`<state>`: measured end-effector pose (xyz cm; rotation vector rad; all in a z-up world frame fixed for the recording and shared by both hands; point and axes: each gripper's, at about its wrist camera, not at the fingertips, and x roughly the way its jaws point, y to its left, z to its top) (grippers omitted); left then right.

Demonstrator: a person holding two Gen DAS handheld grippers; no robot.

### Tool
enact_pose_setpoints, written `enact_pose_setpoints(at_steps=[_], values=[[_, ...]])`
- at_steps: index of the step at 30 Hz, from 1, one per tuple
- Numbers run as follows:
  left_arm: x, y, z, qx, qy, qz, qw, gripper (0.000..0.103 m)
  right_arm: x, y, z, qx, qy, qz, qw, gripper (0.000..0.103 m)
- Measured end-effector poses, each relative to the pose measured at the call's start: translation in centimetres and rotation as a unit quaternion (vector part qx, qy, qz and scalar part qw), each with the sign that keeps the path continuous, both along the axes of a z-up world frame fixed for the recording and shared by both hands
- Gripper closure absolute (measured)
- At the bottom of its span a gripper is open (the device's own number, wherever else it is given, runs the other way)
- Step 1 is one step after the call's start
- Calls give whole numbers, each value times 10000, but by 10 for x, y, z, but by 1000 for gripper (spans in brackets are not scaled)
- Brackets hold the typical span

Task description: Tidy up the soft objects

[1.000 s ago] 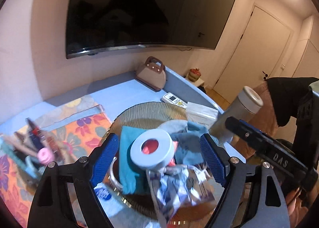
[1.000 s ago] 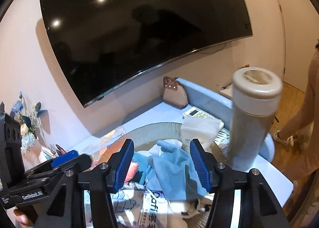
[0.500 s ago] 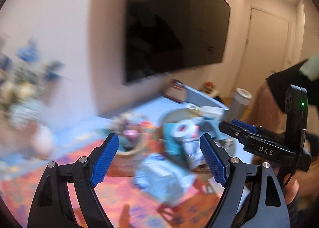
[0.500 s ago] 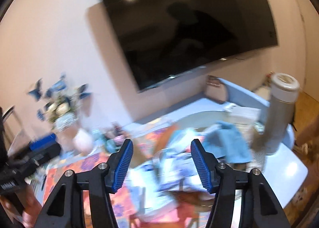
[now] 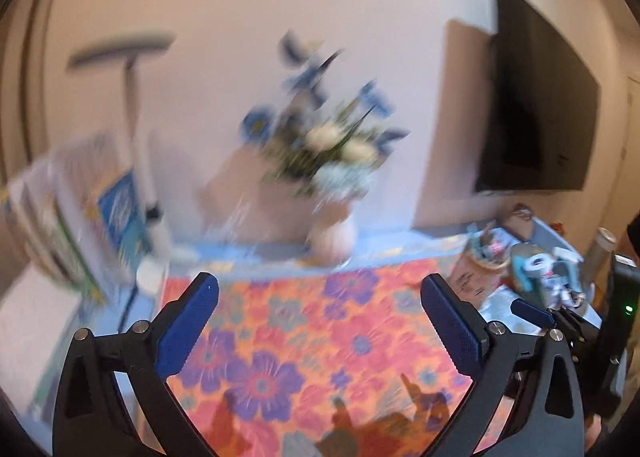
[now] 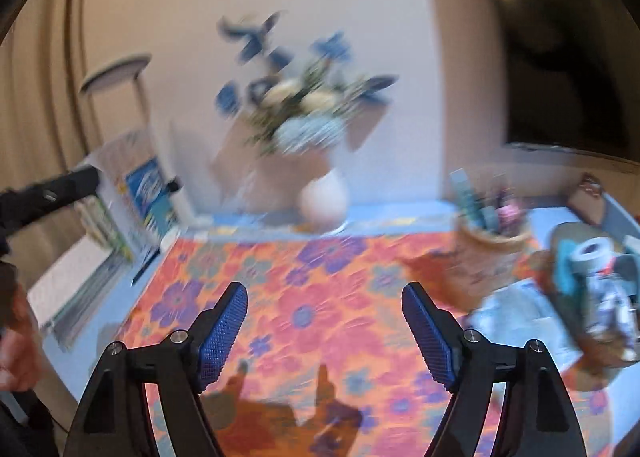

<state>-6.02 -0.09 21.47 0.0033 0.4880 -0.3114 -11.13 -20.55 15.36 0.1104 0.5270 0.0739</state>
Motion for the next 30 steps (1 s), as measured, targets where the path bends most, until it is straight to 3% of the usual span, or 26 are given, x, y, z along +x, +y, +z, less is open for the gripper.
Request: enact_pose_setpoints(at_steps=[4, 10, 16, 18, 21, 25, 30], values=[[32, 17, -70, -207, 531, 262, 9980, 2, 21, 31, -26, -193, 204, 142, 9995, 25], [56, 21, -137, -261, 780, 590, 9949, 2, 51, 44, -54, -391, 292, 136, 9987, 24], [58, 13, -168, 52, 660, 837, 9943, 2, 74, 39, -85, -106, 431, -31, 9990, 19], [60, 9, -180, 298, 797, 1007, 9913, 2, 76, 37, -95, -44, 448, -75, 9990, 19], [58, 4, -176, 486, 570, 1082, 9913, 2, 83, 32, -113, 120, 693, -222, 9973, 17], [62, 7, -178, 332, 702, 945, 9925, 2, 81, 32, -111, 64, 566, -275, 9980, 15], [59, 3, -178, 477, 614, 1035, 9916, 2, 80, 33, -112, -11, 525, -343, 9980, 14]])
